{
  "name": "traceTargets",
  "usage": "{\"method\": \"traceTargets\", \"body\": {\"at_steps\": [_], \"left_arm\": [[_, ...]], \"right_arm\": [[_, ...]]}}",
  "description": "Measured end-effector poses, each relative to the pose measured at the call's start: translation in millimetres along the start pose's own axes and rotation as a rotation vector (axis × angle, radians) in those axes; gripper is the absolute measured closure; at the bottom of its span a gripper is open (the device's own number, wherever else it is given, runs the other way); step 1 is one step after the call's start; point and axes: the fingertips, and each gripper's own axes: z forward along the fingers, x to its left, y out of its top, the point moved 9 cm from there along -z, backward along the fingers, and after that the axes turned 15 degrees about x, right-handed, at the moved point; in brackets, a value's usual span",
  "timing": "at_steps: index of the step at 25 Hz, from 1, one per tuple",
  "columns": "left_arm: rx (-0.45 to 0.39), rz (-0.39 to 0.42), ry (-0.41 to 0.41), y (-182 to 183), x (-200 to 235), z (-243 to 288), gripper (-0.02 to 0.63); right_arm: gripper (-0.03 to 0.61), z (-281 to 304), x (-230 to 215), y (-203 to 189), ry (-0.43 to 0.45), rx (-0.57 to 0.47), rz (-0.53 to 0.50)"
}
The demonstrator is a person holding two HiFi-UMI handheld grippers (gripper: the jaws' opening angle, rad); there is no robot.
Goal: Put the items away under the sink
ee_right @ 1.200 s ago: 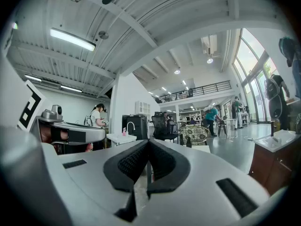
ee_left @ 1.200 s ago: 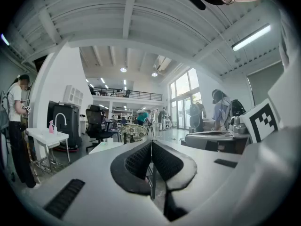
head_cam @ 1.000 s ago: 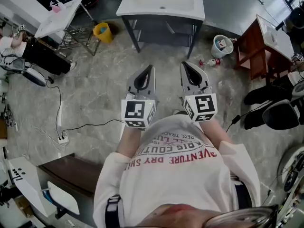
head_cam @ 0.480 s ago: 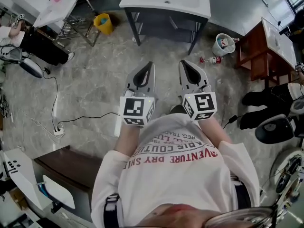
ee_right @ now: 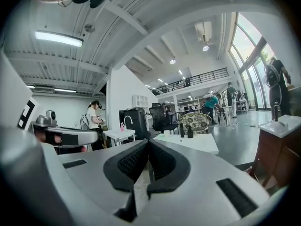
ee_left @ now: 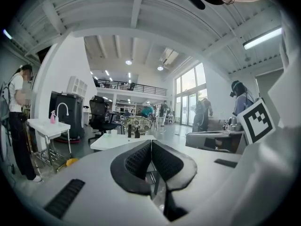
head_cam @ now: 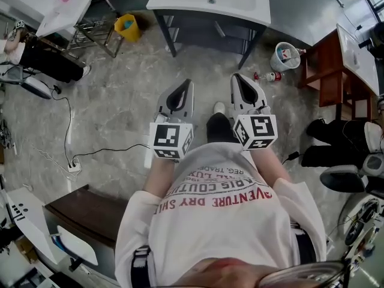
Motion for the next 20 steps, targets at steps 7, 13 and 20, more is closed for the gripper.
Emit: {"method": "traceTargets", "body": {"at_steps": [7, 13, 20], "left_arm": [[0.004, -0.002, 0.025, 42.5, 29.4, 81.1, 0.591], [0.003, -0.004, 0.052, 90.1, 53.6, 165.0, 0.591], [0.012, -0.016, 0.089, 124.0, 72.4, 248.3, 0.591]], "right_arm": [[0.554, 76.4, -58.1, 41.1, 0.016, -0.004, 0.007], [0.554, 150.5, -120.4, 86.2, 0.044, -0.001, -0.008], [0.554, 220.2, -189.6, 117.7, 0.062, -0.002, 0.006]]}}
